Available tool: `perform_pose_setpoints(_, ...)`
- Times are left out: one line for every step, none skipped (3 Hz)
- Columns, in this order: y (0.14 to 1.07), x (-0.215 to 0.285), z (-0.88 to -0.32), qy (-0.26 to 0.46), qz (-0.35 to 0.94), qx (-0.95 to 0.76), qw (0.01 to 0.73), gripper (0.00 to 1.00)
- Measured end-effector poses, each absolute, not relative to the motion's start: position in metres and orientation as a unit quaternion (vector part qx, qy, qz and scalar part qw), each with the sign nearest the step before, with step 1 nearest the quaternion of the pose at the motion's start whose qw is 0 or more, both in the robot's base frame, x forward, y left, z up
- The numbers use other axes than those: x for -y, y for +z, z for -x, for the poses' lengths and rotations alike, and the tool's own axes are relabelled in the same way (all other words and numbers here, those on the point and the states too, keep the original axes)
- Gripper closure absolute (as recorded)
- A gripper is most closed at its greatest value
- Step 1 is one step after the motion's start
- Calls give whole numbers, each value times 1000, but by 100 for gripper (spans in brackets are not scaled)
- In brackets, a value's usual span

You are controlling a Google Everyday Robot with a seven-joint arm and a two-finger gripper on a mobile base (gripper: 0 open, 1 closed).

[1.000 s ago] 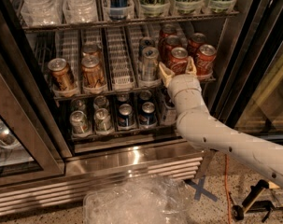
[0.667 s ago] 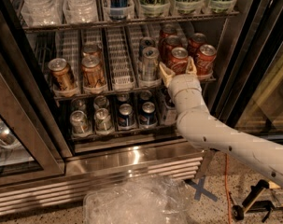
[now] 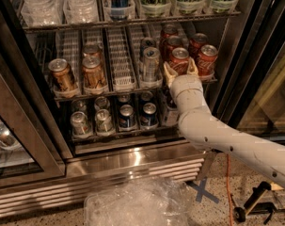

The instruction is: Pick coke can from middle shelf of fridge

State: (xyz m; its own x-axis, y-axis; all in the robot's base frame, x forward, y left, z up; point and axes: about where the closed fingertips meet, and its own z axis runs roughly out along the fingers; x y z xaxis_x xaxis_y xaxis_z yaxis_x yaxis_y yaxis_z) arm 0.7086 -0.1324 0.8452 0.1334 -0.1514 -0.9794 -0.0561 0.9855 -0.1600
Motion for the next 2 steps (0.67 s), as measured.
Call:
perform_pose_setpoints(840,134,-712,-33,72,-660,747,64)
perform_pose_setpoints(840,134,-712,-33,72,-660,747,87)
